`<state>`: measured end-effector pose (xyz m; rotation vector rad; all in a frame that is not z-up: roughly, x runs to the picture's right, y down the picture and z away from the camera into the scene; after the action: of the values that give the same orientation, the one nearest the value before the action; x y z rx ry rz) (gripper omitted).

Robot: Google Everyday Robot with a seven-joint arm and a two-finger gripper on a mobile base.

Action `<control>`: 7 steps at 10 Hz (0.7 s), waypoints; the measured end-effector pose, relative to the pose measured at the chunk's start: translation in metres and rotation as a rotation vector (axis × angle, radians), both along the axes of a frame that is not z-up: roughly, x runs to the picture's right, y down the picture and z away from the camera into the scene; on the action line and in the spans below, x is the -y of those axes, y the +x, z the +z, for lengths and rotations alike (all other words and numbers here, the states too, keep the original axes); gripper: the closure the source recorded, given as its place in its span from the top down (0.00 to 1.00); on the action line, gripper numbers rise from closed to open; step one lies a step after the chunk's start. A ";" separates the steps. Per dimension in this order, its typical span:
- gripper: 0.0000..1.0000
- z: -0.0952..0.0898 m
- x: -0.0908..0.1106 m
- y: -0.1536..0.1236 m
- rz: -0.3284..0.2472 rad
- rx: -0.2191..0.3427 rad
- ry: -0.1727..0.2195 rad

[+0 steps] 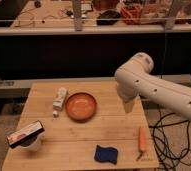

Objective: Pick up the ceramic bowl

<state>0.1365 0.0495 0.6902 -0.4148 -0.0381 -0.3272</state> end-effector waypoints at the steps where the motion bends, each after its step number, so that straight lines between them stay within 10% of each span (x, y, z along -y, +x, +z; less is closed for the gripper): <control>1: 0.80 0.001 0.000 -0.002 -0.010 0.005 0.003; 7: 0.80 0.014 0.004 -0.031 -0.119 0.064 0.032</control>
<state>0.1050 0.0453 0.7041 -0.3751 -0.0709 -0.4575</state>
